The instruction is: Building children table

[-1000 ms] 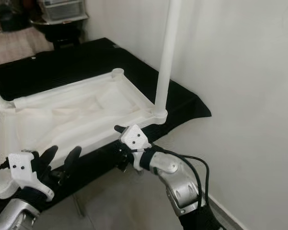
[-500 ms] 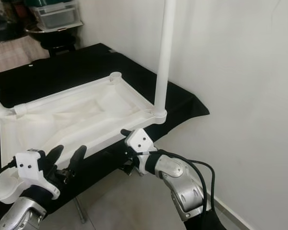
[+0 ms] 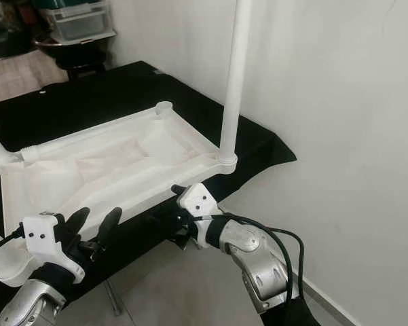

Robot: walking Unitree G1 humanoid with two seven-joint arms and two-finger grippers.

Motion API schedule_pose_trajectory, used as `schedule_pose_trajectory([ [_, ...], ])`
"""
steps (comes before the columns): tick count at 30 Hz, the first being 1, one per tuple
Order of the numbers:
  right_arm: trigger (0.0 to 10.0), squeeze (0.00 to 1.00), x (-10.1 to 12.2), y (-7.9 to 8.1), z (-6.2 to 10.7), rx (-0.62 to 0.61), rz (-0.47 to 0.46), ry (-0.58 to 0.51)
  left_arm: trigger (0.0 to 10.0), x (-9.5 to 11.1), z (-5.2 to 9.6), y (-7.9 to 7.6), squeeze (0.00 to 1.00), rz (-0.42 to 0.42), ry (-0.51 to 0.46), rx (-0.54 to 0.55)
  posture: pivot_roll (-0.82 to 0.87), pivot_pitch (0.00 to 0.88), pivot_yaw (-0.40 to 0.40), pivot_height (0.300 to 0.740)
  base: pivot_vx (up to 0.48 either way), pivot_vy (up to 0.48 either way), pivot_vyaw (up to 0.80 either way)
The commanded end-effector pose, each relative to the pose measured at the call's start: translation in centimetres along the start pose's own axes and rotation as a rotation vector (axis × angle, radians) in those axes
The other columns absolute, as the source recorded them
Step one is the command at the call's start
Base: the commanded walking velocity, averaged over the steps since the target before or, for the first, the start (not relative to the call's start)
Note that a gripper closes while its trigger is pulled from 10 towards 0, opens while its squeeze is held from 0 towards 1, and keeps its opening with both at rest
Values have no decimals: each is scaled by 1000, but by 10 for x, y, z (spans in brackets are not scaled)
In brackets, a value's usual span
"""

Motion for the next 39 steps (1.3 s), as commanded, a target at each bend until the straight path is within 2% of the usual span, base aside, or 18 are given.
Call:
schedule_pose_trajectory([
  [1, 10000, 0, 3, 1, -2, 8, -2, -22, 10000, -2, 1, 4, 0, -16, 21, 12, -90, 91, 15, 740, 0, 0, 0],
  [39, 10000, 0, 3, 2, -1, 7, -11, -22, 10000, -2, 2, 3, 0, -32, 41, 5, -91, 89, 27, 740, 0, 0, 0],
])
Point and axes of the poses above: a point about 5 cm out from each wrist's last joint towards the gripper, its own z axis pointing back from the gripper into the wrist, its own x axis along the axis of the wrist's last joint, y = z × x, the point moved 1 cm from there along -z, pointing out of the wrist towards the gripper, and after that the axes turned 1 degree about -z, right-handed, at the moved point
